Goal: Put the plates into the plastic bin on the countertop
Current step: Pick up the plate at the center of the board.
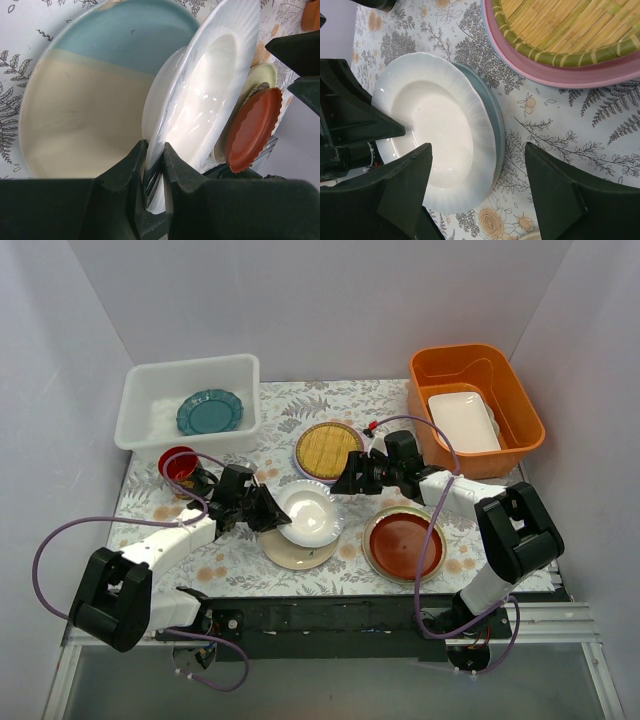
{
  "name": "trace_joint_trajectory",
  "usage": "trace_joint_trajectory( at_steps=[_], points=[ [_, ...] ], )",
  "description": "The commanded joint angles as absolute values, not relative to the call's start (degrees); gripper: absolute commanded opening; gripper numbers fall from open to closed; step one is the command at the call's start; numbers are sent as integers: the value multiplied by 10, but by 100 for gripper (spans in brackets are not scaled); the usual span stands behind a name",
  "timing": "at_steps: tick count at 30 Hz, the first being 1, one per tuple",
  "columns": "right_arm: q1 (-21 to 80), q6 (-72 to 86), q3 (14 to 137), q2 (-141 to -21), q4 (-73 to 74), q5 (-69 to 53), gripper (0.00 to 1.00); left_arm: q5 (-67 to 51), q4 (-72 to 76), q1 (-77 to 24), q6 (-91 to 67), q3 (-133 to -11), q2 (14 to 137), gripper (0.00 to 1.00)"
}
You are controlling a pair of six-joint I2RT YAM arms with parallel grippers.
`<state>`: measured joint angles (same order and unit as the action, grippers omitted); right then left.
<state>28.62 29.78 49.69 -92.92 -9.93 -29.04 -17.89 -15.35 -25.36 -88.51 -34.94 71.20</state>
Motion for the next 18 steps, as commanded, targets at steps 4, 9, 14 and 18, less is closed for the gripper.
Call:
trace_joint_trajectory(
  at_steps=[4, 9, 14, 18],
  points=[
    [287, 287, 488, -910, -90, -274, 82, -184, -154, -258, -882, -394, 673, 0],
    [287, 288, 484, -904, -91, -274, 82, -185, -156, -258, -882, -396, 672, 0],
    [287, 288, 483, -902, -91, -273, 82, -180, -166, -258, -875, -406, 672, 0],
    [287, 289, 483, -891, -90, -271, 82, -172, -186, -258, -863, -429, 678, 0]
  ],
)
